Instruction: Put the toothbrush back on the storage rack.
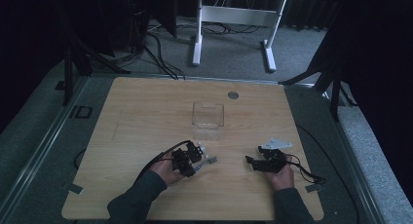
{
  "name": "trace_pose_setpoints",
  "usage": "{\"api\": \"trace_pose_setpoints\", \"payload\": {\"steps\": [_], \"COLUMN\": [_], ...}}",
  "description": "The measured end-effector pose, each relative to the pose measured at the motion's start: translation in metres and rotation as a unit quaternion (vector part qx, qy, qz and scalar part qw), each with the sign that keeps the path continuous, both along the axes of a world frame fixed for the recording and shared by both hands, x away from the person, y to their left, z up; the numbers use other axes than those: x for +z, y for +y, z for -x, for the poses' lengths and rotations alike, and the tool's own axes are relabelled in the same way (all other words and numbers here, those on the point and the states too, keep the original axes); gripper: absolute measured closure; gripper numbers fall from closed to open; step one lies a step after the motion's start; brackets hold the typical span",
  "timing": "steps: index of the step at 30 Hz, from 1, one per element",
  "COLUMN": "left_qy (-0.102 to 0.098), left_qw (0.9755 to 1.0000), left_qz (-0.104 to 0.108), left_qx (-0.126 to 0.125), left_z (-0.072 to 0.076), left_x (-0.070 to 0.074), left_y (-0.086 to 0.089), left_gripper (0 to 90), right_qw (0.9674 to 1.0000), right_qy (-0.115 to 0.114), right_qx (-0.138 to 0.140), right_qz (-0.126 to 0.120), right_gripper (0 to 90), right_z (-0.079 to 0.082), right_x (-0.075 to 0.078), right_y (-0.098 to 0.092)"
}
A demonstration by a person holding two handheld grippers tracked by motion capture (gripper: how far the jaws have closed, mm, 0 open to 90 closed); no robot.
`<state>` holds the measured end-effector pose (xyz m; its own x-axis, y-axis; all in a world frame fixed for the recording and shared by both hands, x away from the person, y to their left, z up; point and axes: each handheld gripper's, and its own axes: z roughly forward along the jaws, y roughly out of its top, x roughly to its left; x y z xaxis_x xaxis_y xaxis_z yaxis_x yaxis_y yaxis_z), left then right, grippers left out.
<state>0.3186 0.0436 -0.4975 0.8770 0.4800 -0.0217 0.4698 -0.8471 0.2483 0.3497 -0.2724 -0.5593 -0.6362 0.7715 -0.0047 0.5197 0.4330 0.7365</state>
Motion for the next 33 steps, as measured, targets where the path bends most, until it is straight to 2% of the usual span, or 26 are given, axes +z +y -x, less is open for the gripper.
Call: {"api": "trace_pose_setpoints", "payload": {"steps": [18,33], "left_qy": [-0.015,-0.036], "left_qw": [0.9992,0.9965], "left_qz": [0.026,0.053], "left_qx": [0.026,0.054], "left_z": [-0.006,-0.009], "left_x": [0.017,0.027], "left_y": [0.012,0.022], "left_gripper": [82.1,82.1], "right_qw": [1.0,1.0], "right_qy": [0.0,0.0], "right_qx": [0.0,0.0], "right_qz": [0.0,0.0], "right_gripper": [28.5,28.5], "right_z": [0.0,0.0], "right_x": [0.0,0.0], "right_y": [0.0,0.0]}}
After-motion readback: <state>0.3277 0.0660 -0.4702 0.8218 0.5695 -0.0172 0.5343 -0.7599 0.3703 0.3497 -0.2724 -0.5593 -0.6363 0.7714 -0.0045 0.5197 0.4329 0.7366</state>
